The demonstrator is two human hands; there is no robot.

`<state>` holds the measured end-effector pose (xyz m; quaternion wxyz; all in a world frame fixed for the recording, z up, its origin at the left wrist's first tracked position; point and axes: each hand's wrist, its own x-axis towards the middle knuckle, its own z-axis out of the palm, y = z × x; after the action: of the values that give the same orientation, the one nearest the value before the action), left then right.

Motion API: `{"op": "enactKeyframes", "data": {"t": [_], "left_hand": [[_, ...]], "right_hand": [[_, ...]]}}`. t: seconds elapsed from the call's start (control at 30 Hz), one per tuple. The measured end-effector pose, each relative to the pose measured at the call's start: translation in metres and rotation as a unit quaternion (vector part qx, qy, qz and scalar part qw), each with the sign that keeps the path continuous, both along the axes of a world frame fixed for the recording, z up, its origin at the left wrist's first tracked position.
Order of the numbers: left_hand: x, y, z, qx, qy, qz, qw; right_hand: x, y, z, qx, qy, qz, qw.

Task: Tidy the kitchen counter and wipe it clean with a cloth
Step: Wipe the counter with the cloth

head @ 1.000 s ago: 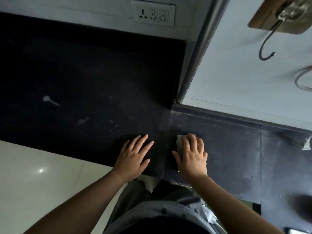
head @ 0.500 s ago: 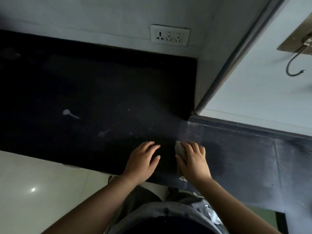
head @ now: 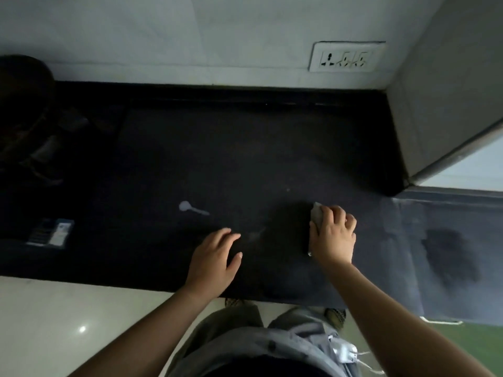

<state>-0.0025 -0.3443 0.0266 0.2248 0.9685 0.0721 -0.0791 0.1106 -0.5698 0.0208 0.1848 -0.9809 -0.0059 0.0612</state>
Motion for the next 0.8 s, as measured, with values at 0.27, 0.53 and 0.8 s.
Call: {"op": "enactKeyframes", "data": {"t": [0.27,0.53,0.8], "left_hand": [[-0.016,0.032,-0.020,0.084,0.038,-0.075,0.993],[-0.020,0.031,-0.027,0.081,0.031,-0.071,0.994],[-0.020,0.030,-0.025,0.065,0.037,-0.058,0.996]], "right_hand": [[-0.054,0.010,-0.011,-0.014,-0.018,0.020,1.000],[-0.019,0.054,-0.006,-0.039,0.020,-0.026,0.999],[-0.049,0.022,-0.011,-0.029,-0.005,0.154,0.988]]}}
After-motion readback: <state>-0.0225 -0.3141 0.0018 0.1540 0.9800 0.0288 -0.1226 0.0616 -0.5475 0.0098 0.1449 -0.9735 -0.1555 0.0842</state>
